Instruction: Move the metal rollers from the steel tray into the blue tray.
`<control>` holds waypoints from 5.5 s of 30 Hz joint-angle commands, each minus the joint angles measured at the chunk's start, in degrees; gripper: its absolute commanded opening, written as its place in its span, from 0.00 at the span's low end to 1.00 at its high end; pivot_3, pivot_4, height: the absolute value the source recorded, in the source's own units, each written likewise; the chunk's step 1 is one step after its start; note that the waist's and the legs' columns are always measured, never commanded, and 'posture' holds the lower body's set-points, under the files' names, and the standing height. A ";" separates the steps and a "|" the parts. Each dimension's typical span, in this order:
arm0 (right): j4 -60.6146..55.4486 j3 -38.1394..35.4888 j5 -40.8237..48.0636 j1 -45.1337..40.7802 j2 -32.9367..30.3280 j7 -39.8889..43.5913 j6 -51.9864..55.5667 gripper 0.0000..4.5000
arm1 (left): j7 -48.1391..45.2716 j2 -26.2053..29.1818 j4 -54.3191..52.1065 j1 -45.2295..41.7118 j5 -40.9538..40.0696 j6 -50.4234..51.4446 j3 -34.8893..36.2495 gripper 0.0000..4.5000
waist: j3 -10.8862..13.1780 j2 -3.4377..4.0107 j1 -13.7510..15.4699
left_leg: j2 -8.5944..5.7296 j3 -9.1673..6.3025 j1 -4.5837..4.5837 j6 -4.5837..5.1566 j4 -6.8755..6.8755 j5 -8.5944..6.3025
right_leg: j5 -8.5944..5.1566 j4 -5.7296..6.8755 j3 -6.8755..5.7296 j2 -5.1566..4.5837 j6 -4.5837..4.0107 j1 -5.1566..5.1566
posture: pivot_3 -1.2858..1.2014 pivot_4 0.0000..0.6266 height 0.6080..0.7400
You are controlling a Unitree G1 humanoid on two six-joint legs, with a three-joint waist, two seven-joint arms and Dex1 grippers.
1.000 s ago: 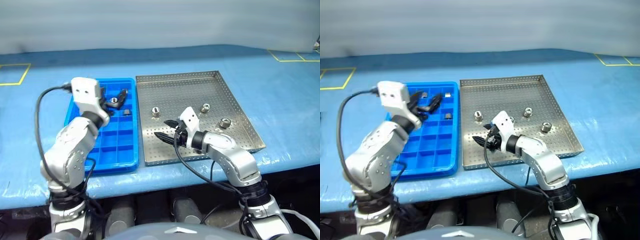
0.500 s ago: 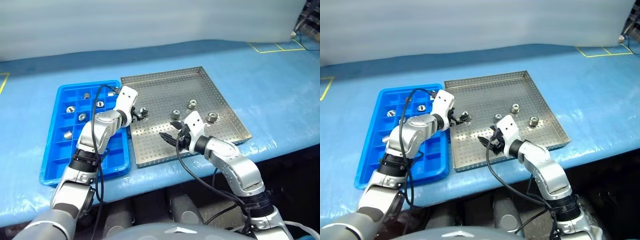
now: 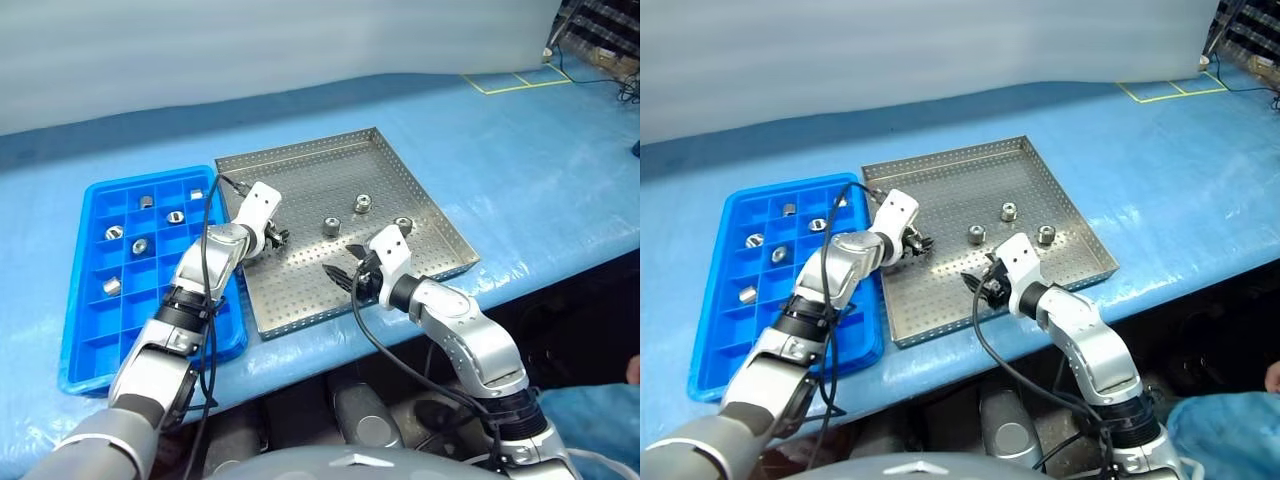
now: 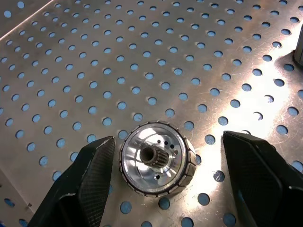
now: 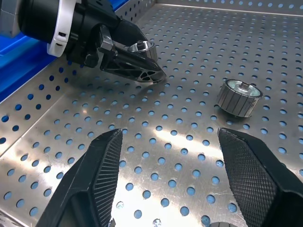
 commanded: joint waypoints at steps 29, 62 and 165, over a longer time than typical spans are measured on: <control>-1.64 0.46 3.05 -0.41 -2.67 6.76 -1.04 0.76 | -8.75 -0.94 -26.27 5.87 -13.16 11.33 7.29 0.39 | 0.02 0.03 -1.02 | 0.15 -0.02 -0.02 0.00 -0.08 0.00 | 0.00 -0.02 0.05 -0.05 0.02 -0.03 | 0.40 0.24 1.00; -3.22 2.72 15.30 -6.45 -2.10 16.84 -0.79 0.76 | -6.20 20.76 -73.65 56.38 -17.65 26.93 43.07 0.39 | 0.08 -0.13 12.16 | 0.44 0.05 0.24 -0.37 -0.15 -0.19 | -0.41 -0.13 -0.31 -0.15 -0.73 -0.20 | 0.52 0.24 1.00; -9.08 -2.13 -6.30 1.44 -2.11 -7.46 2.22 0.76 | -15.75 6.07 -25.25 12.56 -13.66 -0.08 11.23 0.95 | -0.04 0.02 -7.16 | 0.19 0.17 0.06 0.19 0.16 -0.34 | -0.09 0.01 0.27 -0.11 0.35 0.04 | 0.36 0.24 1.00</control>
